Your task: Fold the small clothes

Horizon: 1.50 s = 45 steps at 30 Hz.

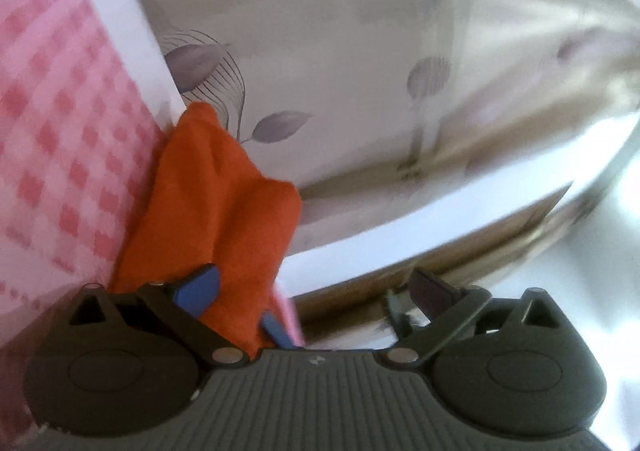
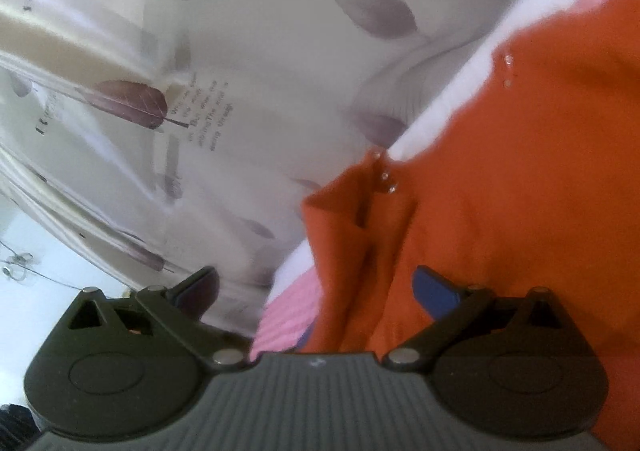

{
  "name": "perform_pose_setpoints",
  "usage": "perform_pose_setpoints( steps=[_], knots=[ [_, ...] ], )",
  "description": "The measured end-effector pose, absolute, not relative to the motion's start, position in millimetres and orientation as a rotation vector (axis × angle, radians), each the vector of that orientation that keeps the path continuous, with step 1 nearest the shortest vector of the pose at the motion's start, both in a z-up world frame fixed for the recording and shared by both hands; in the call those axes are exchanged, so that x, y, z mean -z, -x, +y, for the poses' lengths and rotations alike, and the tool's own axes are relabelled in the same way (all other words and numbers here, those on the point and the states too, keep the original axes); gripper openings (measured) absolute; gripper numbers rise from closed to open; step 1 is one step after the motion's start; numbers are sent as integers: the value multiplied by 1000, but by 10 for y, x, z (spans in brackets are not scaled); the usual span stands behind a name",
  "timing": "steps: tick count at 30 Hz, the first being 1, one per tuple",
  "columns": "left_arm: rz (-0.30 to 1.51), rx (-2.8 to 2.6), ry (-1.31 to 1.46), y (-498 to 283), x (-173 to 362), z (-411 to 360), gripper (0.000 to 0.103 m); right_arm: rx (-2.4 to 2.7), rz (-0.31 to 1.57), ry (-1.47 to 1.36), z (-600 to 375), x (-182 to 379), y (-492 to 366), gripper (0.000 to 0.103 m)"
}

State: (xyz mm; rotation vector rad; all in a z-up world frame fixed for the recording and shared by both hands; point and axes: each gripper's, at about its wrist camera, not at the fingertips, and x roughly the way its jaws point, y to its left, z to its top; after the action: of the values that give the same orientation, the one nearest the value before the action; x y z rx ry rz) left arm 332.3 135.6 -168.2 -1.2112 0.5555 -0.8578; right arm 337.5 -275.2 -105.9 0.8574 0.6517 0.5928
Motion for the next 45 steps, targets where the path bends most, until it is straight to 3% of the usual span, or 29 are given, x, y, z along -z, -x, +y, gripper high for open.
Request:
perform_pose_setpoints(
  steps=[10,18,25,31,42,45],
  knots=[
    [529,879,1283,-3225,1724,1501,100,-560,711,-820,-2411,1157,-3562,103],
    [517,885,1386,-3208,1840,1595,101,-673,767,-976,-2230,1203,-3705,103],
    [510,888,1418,-3200,1853,1633,102,-548,696,-874,-2239,1081,-3631,103],
    [510,887,1423,-3198,1860,1636,102,-494,792,-798,-2179,1127,-3762,103],
    [510,890,1421,-3196,1862,1627,102,-643,806,-943,-2134,1230,-3922,103],
    [511,890,1419,-3198,1862,1625,102,-593,825,-871,-2086,1251,-3949,97]
  ],
)
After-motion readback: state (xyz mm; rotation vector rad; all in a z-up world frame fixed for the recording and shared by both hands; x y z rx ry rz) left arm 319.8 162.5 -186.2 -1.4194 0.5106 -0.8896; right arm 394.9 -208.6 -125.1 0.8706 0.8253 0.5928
